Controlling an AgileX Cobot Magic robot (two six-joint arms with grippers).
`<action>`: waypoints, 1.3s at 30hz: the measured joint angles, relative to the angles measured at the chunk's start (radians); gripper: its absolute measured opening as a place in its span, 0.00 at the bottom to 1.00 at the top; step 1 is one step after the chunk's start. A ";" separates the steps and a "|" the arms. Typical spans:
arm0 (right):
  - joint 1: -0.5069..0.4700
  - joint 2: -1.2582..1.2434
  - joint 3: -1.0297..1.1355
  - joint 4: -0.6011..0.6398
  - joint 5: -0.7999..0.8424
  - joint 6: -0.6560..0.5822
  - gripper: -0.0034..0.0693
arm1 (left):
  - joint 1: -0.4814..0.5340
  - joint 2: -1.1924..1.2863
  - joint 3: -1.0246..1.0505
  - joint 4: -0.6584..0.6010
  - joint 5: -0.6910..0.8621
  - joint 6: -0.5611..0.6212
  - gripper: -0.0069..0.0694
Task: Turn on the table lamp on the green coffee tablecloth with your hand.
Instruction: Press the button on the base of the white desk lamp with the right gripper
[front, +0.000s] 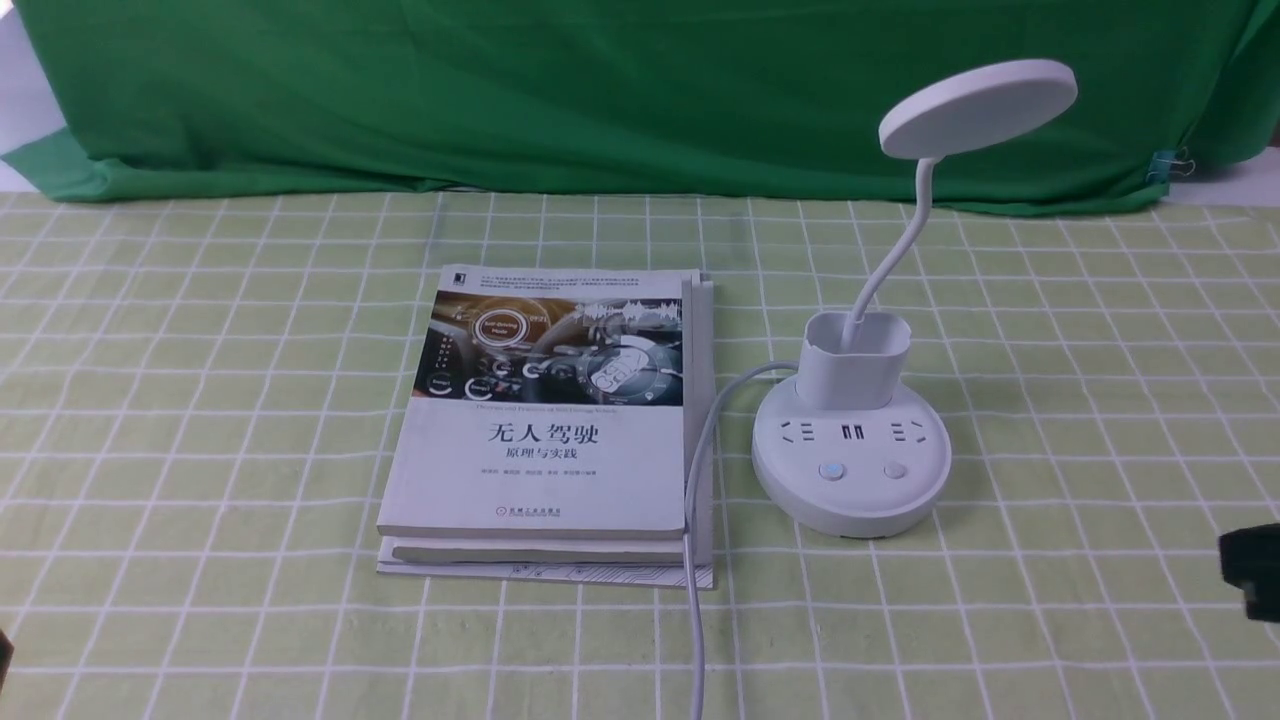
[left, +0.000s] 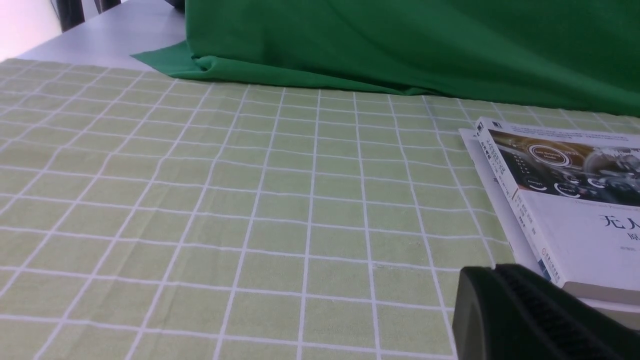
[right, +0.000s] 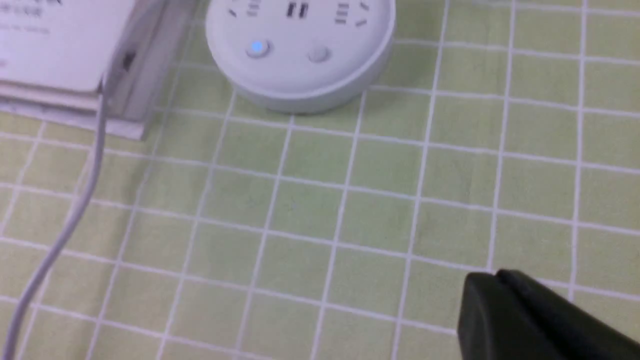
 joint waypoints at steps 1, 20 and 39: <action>0.006 0.048 -0.019 -0.001 0.003 -0.006 0.09 | 0.000 0.000 0.000 0.000 0.000 0.000 0.09; 0.172 0.749 -0.435 -0.006 -0.046 -0.077 0.09 | 0.000 0.000 0.000 0.000 0.001 0.000 0.09; 0.193 0.892 -0.541 -0.003 -0.094 -0.077 0.09 | 0.000 0.000 0.000 0.000 0.001 0.000 0.09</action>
